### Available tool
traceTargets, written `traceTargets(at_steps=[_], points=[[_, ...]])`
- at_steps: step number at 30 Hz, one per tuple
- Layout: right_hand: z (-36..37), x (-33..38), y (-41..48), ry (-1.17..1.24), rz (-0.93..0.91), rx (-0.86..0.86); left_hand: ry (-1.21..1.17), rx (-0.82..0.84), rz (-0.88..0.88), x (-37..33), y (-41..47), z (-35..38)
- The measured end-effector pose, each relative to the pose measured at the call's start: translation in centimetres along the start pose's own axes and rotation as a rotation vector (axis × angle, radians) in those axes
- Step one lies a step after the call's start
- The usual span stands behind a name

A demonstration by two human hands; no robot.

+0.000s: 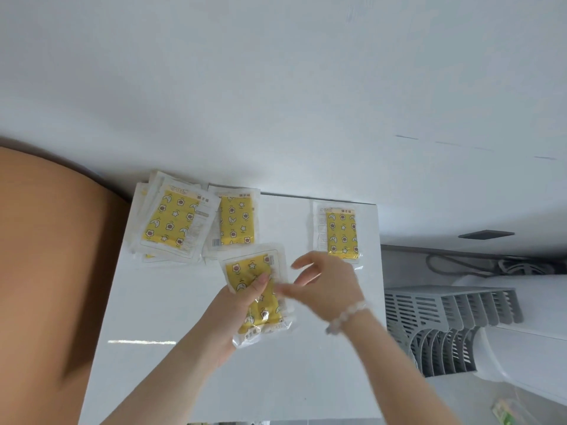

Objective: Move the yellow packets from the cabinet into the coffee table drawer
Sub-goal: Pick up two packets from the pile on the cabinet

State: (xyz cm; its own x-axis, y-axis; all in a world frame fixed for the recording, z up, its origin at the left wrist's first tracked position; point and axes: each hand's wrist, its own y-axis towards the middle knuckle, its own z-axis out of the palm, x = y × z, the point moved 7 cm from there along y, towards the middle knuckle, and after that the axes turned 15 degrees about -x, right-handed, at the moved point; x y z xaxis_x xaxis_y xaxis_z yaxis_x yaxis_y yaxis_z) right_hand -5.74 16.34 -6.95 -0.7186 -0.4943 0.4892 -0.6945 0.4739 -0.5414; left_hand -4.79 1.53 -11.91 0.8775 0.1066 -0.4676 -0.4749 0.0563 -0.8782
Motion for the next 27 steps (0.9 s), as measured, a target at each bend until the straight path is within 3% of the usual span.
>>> traceTargets(at_steps=[1, 3, 6, 12, 16, 19, 27], points=[[-0.9, -0.5, 1.3, 0.029, 0.031, -0.003, -0.006, -0.014, -0.012, 0.0, 0.0, -0.4], [-3.4, -1.7, 4.2, 0.022, 0.087, -0.166, -0.006, -0.033, -0.021, 0.0, 0.1, -1.3], [-5.2, -4.1, 6.8, -0.183, 0.181, -0.4, -0.019, -0.048, -0.03, 0.3, -0.1, -2.4], [-3.3, -7.6, 8.8, -0.219, 0.4, -0.414, -0.062, -0.056, -0.073, 0.6, -0.4, -3.8], [-1.6, -7.7, 9.0, -0.183, 0.381, -0.421, -0.055, -0.064, -0.063, 0.0, 0.0, -5.1], [-1.4, -6.6, 8.3, -0.227, 0.254, -0.421, -0.063, -0.069, -0.067, 0.3, 0.2, -5.4], [-5.5, -4.0, 5.0, -0.018, 0.035, -0.215, -0.022, -0.132, -0.065, 1.1, 0.4, -5.2]])
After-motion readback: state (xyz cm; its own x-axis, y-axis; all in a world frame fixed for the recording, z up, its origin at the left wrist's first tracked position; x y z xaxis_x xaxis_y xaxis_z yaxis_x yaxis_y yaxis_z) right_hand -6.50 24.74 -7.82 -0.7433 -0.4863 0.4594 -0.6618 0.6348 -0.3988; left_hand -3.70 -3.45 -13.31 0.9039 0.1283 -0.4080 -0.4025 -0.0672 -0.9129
